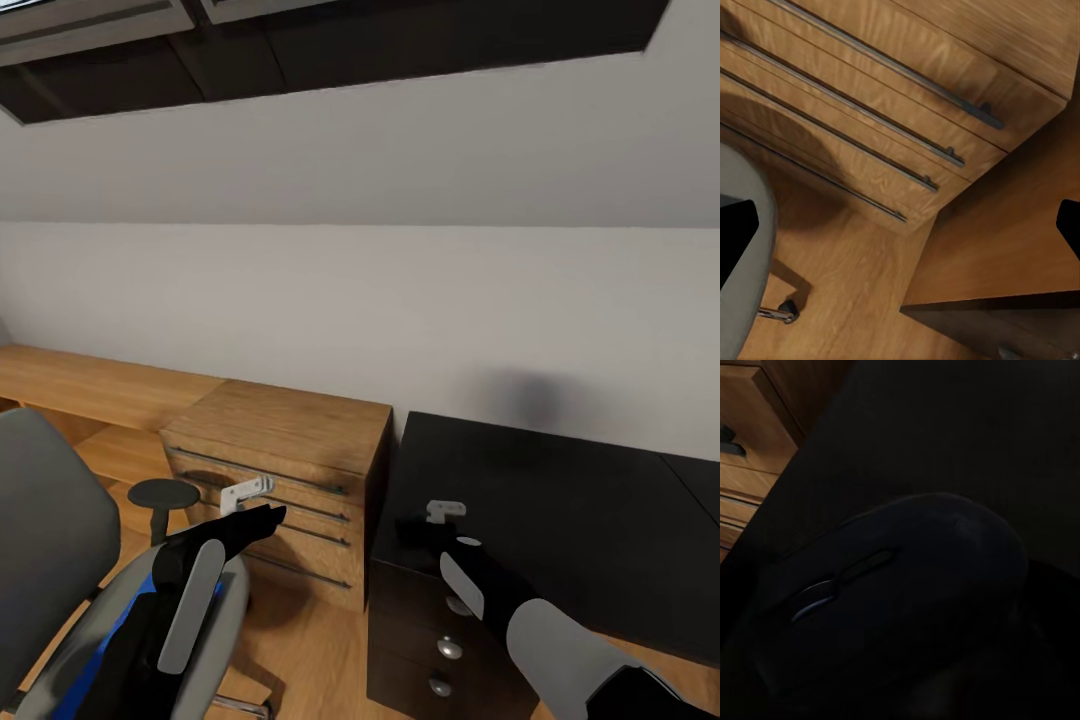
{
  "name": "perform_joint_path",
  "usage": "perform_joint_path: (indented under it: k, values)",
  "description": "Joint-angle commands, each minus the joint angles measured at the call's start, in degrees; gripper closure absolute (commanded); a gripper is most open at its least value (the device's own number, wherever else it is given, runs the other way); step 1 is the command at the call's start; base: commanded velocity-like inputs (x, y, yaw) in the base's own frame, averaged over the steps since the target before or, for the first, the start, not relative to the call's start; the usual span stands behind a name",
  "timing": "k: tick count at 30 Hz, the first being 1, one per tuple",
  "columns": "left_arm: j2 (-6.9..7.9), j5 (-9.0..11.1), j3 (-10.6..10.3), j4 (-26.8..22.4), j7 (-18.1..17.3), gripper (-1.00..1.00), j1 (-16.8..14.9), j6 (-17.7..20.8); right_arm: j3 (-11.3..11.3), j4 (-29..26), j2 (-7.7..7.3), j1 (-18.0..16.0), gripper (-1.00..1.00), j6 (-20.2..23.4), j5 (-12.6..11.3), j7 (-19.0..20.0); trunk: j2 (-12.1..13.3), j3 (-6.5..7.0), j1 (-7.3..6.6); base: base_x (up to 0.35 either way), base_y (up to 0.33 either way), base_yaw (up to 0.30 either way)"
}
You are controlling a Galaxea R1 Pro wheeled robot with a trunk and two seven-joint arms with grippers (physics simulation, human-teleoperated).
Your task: In the bedroom, organize the workspace by keeping the computer under the desk, ensuring the monitor is on the desk, placing the keyboard on the desk next to the monitor, placing the mouse on the desk next to the keyboard, moving the folder from the swivel chair onto the desk next to the mouse, stacking the notebook on top of the folder with the pen on top of the notebook, and positioning the swivel chair next to the desk.
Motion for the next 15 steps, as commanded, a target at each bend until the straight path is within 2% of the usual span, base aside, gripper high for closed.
perform_joint_path:
  k: [1,11,12,15]
  values:
    - [-0.02,0.60,-0.03,-0.05,0.57,-1.00,-0.04,0.15,0.43,-0.10,-0.05,-0.05,1.00,0.16,-0.43,-0.39,-0.04,-0.06,0.00,0.000,0.000,0.000]
    - [0.00,0.71,-0.03,0.03,0.41,-1.00,-0.04,0.15,0.43,-0.18,-0.05,-0.05,1.00,0.10,-0.43,-0.45,-0.04,-0.06,0.00,0.000,0.000,0.000]
    - [-0.02,0.71,-0.03,0.03,0.40,-1.00,-0.04,0.15,0.43,-0.18,-0.05,-0.05,-1.00,0.10,-0.43,-0.45,-0.04,-0.06,0.00,0.000,0.000,0.000]
    - [0.01,0.72,-0.03,0.03,0.39,-1.00,-0.04,0.15,0.43,-0.19,-0.05,-0.05,-1.00,0.10,-0.43,-0.50,-0.04,-0.06,0.00,0.000,0.000,0.000]
